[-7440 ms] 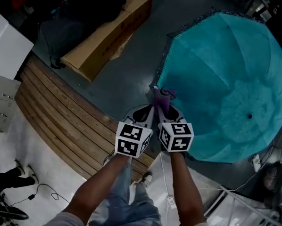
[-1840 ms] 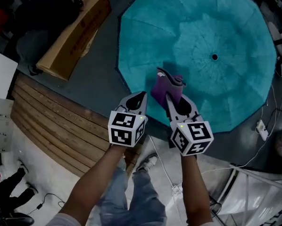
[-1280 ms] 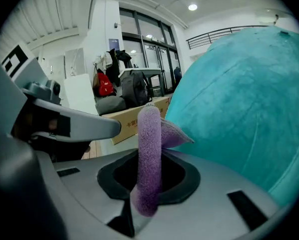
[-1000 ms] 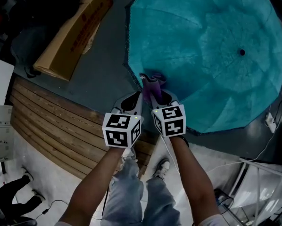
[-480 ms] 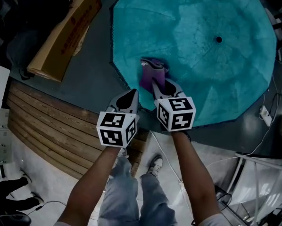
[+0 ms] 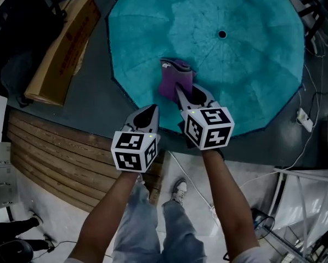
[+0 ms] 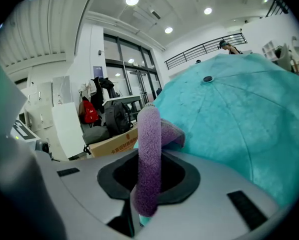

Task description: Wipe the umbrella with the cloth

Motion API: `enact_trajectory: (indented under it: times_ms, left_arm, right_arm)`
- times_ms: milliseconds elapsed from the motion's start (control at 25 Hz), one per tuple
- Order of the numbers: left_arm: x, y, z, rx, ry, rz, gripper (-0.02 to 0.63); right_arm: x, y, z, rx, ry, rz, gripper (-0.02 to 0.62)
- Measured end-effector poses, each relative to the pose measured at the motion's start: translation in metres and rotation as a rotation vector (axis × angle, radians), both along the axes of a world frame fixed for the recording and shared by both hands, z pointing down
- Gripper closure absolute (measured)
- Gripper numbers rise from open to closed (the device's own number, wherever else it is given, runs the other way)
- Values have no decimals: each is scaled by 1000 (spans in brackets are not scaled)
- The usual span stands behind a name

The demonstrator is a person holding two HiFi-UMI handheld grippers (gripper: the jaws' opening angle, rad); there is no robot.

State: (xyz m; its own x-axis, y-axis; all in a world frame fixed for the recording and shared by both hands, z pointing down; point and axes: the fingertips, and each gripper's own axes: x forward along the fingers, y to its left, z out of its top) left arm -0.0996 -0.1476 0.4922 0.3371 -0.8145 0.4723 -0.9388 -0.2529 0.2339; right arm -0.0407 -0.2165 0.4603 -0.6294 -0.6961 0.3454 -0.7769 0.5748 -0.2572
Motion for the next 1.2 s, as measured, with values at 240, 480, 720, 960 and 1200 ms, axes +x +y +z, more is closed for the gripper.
enact_trajectory:
  times_ms: [240, 480, 720, 960, 1200]
  left_arm:
    - [36, -7, -9, 16, 2, 51, 602]
    - [69, -9, -13, 21, -1, 101, 603]
    - [107, -10, -15, 27, -5, 161, 603]
    - [150, -6, -13, 24, -7, 226, 602]
    - [187, -3, -10, 19, -10, 280, 602]
  right_arm:
    - [38, -2, -16, 8, -75, 50, 523]
    - [82, 1, -25, 19, -107, 110, 523]
    - [135, 6, -23, 21, -116, 192, 523]
    - [191, 16, -17, 12, -126, 270, 523]
    - [244, 29, -6, -3, -111, 346, 523]
